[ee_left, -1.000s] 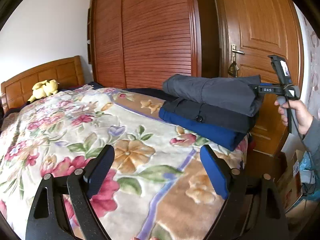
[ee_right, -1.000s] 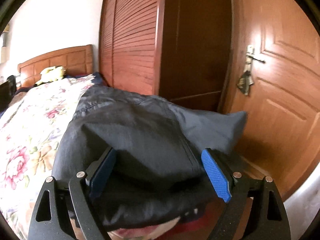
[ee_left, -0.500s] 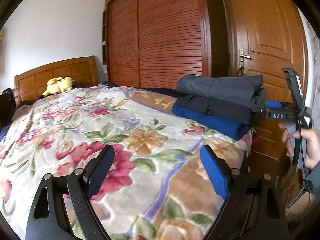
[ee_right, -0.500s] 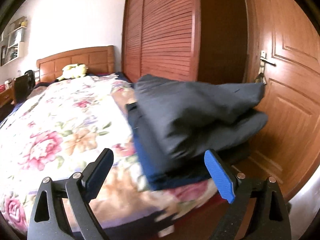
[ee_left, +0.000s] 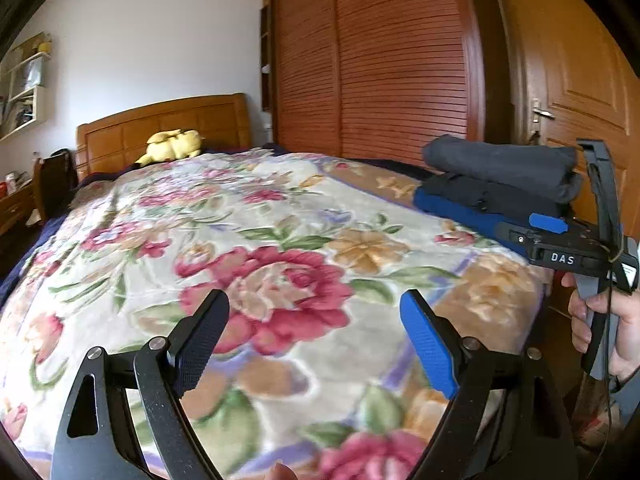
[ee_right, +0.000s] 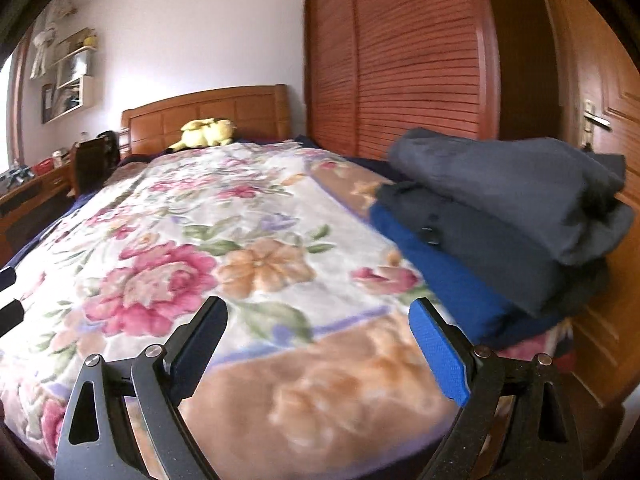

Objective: Fold large clothes

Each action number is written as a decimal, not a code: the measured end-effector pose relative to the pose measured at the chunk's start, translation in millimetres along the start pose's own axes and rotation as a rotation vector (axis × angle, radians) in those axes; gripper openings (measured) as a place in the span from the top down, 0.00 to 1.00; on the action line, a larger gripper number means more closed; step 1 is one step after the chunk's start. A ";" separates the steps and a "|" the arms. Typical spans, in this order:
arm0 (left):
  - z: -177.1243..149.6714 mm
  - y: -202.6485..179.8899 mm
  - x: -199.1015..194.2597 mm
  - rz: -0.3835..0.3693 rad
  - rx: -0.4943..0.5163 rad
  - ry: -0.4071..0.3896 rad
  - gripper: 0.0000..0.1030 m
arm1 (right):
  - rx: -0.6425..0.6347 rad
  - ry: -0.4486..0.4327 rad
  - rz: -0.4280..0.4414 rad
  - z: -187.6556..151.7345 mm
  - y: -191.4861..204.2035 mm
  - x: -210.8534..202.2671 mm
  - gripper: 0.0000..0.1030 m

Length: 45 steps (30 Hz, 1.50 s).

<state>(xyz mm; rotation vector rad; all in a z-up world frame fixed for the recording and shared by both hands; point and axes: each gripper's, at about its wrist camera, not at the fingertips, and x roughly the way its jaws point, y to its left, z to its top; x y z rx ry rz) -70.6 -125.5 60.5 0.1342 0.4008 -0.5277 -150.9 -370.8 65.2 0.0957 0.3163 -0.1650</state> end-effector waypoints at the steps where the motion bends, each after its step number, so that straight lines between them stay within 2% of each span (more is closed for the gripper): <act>1: -0.6 5.5 0.0 0.021 -0.001 0.000 0.15 | -0.009 -0.003 0.018 2.1 8.6 2.1 0.10; 6: -0.1 38.4 -1.6 0.111 -0.021 -0.013 0.15 | -0.051 -0.019 0.119 8.7 48.5 19.9 0.10; 10: 4.6 66.7 2.3 0.223 -0.037 -0.009 0.15 | -0.078 -0.039 0.193 17.5 80.0 34.2 0.10; 15: 10.1 101.1 0.5 0.294 -0.075 -0.039 0.15 | -0.099 -0.062 0.285 31.9 113.6 50.9 0.10; 20: 7.8 133.1 -0.1 0.401 -0.100 -0.077 0.15 | -0.126 -0.103 0.335 33.2 137.2 68.9 0.10; 27: -11.4 158.9 -1.6 0.487 -0.132 -0.107 0.15 | -0.147 -0.132 0.384 13.4 157.6 109.2 0.10; 33: -31.0 174.5 -2.4 0.504 -0.182 -0.126 0.15 | -0.179 -0.123 0.388 4.2 160.6 122.5 0.10; 37: -41.4 176.1 3.7 0.541 -0.173 -0.118 0.15 | -0.175 -0.146 0.398 -1.9 157.5 125.0 0.10; 45: -54.9 187.2 1.1 0.538 -0.231 -0.125 0.15 | -0.197 -0.142 0.392 -10.7 166.5 122.5 0.10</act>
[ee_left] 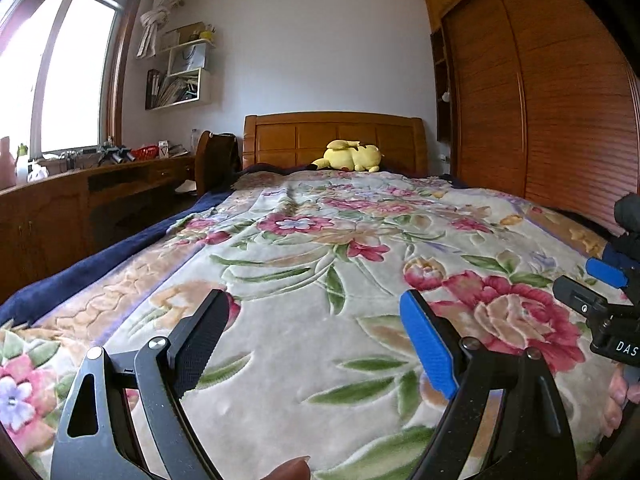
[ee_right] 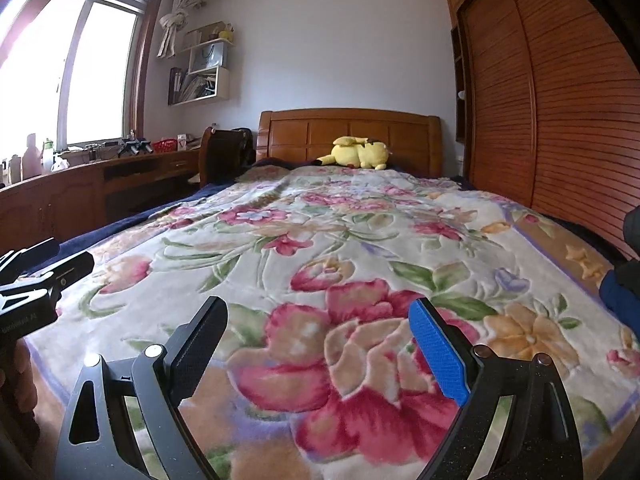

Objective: Fold large clothes

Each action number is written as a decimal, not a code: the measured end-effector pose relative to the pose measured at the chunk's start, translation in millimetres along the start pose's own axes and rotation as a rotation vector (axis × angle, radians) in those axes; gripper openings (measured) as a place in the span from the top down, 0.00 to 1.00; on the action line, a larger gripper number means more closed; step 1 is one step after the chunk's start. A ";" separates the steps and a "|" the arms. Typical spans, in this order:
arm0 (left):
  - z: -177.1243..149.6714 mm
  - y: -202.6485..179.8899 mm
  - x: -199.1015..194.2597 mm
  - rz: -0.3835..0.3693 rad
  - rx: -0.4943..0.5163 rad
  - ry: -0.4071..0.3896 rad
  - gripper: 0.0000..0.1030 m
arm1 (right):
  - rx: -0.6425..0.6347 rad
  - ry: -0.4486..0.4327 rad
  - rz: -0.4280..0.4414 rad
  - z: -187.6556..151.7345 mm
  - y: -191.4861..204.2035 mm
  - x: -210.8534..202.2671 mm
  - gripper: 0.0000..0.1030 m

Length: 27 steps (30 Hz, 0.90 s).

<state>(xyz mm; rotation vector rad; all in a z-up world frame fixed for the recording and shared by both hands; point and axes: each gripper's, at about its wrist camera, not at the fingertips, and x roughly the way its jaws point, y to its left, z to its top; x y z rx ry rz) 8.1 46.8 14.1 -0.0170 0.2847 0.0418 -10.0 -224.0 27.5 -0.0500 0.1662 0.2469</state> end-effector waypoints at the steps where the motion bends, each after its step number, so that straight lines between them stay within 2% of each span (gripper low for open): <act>1: -0.1 1.2 0.6 0.001 -0.004 0.002 0.15 | 0.003 -0.004 -0.002 0.7 0.1 -0.1 0.10; 13: -5.1 -6.9 3.9 0.002 0.039 0.012 0.15 | 0.011 0.016 -0.007 -1.7 1.3 9.3 0.10; 27: -5.8 -7.5 3.5 0.002 0.044 0.010 0.15 | 0.012 0.015 -0.005 -1.8 1.0 9.0 0.10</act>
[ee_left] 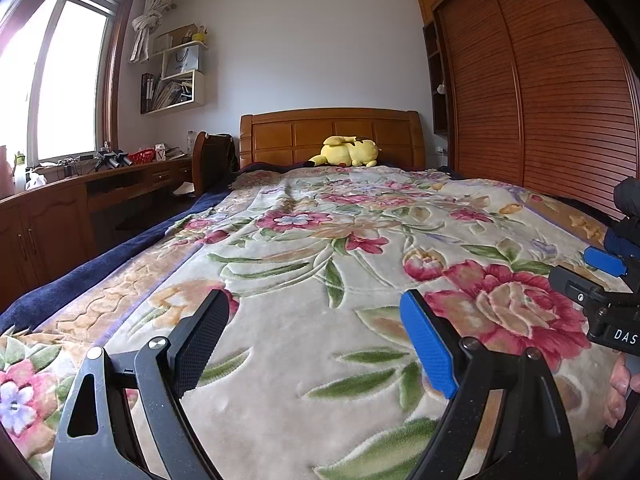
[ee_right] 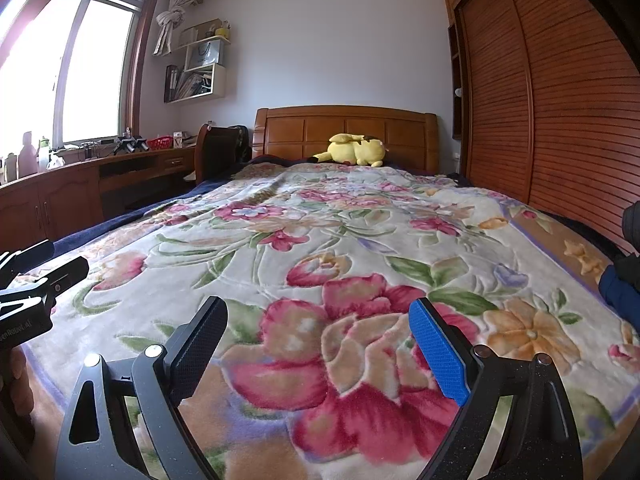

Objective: Fold large clothes

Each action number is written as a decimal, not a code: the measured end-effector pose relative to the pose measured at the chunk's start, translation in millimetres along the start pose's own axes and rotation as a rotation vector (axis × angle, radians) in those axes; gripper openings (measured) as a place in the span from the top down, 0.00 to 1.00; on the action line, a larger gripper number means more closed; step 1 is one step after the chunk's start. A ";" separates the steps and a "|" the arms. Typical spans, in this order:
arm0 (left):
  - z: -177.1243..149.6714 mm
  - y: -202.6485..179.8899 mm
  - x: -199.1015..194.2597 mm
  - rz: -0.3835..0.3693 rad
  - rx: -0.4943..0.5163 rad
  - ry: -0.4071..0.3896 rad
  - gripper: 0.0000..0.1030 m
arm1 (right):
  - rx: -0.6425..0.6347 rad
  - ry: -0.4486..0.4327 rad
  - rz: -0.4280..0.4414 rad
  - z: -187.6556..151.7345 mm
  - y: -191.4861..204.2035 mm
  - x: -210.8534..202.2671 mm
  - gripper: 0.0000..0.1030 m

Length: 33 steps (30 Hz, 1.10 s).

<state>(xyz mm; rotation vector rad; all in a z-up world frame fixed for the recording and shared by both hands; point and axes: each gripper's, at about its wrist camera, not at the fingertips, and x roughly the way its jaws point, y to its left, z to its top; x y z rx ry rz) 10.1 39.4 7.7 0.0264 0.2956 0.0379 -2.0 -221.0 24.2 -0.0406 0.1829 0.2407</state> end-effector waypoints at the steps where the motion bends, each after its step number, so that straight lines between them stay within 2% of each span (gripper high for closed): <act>1: -0.2 -0.3 -0.2 0.001 0.002 -0.001 0.15 | 0.000 0.000 0.001 0.2 0.0 -0.3 0.10; 33: -0.6 -0.9 -0.5 0.001 0.002 -0.002 0.15 | -0.009 -0.010 0.017 -1.6 -7.3 -3.6 0.10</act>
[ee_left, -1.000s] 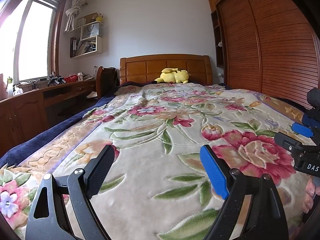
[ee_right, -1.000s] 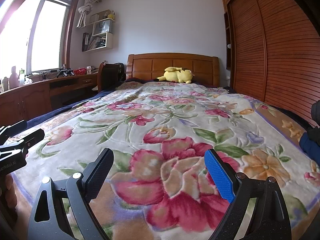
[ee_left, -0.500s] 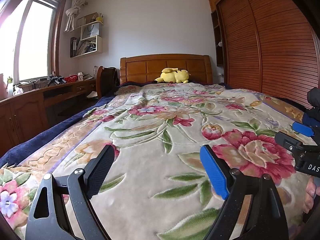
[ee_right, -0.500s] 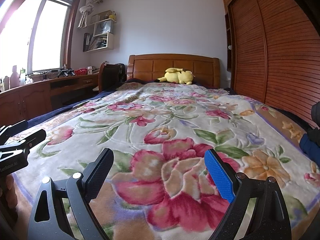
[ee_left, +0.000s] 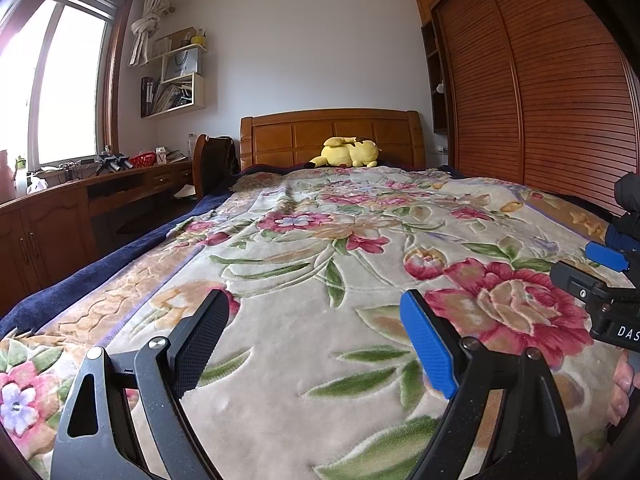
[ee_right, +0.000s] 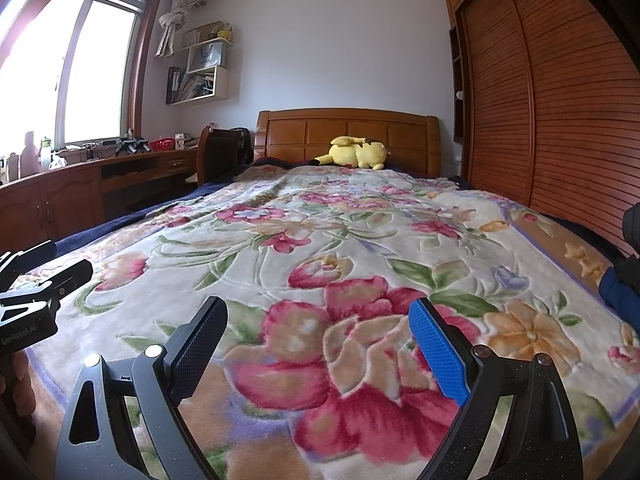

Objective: Fold large clothes

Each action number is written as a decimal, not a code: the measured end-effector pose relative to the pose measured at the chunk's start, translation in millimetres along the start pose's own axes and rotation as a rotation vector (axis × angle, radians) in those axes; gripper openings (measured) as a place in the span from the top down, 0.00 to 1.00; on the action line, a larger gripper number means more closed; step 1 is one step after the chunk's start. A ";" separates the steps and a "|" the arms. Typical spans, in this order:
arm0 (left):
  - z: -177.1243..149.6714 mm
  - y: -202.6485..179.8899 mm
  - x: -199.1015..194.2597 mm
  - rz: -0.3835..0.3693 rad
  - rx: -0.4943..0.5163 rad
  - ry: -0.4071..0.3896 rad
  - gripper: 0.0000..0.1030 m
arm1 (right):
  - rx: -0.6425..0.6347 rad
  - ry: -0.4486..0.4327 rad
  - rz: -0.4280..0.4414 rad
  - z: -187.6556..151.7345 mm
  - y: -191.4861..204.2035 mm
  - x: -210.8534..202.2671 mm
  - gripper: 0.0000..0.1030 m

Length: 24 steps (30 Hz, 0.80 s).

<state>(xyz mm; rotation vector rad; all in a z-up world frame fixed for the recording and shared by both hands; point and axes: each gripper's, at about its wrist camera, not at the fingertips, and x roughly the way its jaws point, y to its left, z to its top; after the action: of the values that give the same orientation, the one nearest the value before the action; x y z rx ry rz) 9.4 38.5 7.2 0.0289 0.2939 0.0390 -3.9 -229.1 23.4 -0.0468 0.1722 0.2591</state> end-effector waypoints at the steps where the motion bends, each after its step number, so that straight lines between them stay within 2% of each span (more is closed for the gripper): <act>1: -0.4 0.6 -0.3 0.000 0.000 -0.001 0.15 | 0.000 0.000 0.001 -0.1 -0.4 0.0 0.10; 24: -1.0 1.6 -0.4 0.000 0.002 -0.002 0.15 | 0.004 -0.004 0.005 -1.1 -5.4 -1.2 0.10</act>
<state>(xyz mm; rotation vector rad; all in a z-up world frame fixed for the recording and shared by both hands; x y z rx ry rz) 8.8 40.0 6.4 0.0305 0.2923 0.0387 -3.8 -234.7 22.6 -0.0420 0.1684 0.2635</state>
